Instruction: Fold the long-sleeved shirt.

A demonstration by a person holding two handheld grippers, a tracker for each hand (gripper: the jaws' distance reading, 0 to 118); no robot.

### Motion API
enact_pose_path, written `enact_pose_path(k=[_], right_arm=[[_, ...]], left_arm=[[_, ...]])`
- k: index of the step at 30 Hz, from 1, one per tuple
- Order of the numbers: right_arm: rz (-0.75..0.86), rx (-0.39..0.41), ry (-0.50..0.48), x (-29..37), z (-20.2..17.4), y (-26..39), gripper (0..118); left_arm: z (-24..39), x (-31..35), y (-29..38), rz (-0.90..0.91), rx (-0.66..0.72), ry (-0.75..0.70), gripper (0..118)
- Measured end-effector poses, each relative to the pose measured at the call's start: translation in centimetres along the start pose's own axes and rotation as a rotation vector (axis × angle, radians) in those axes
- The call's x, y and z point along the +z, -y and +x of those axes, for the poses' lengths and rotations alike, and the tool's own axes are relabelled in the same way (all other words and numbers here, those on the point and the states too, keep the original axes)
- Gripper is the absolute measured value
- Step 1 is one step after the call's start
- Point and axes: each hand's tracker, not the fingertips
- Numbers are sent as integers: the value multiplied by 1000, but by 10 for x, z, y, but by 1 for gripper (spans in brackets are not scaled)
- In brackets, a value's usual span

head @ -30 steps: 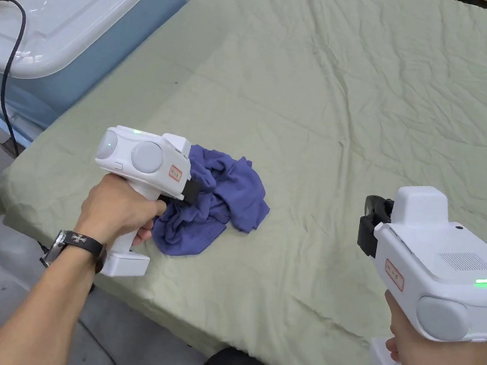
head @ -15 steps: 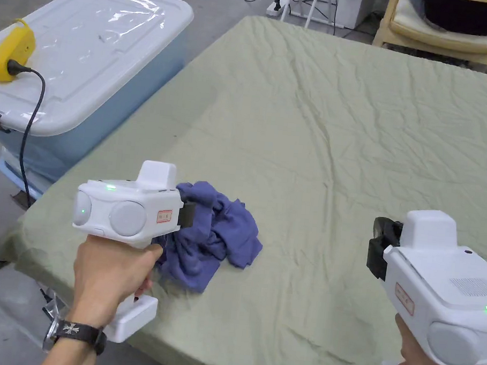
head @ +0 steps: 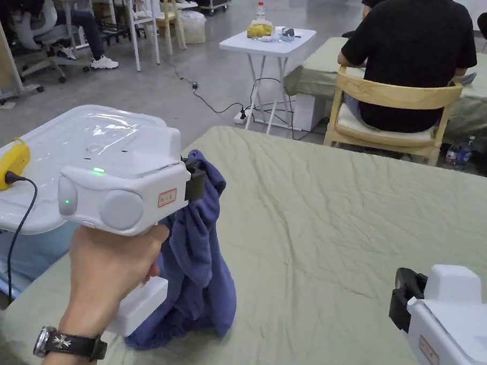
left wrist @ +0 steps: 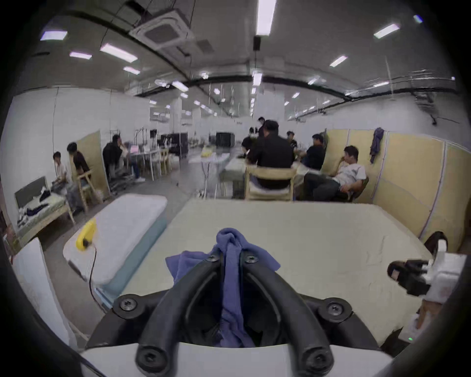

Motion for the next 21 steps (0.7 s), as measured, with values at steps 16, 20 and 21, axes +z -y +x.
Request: enact_pose_path(k=[16, 20, 21], right_arm=[[99, -109, 167, 69, 94, -9, 1], [97, -129, 221, 82, 119, -1, 1], [94, -134, 236, 84, 124, 1, 1]], left_arm=[[136, 3, -102, 147, -99, 236, 9], [185, -16, -100, 133, -112, 314, 9], [196, -20, -98, 132, -115, 335, 9]])
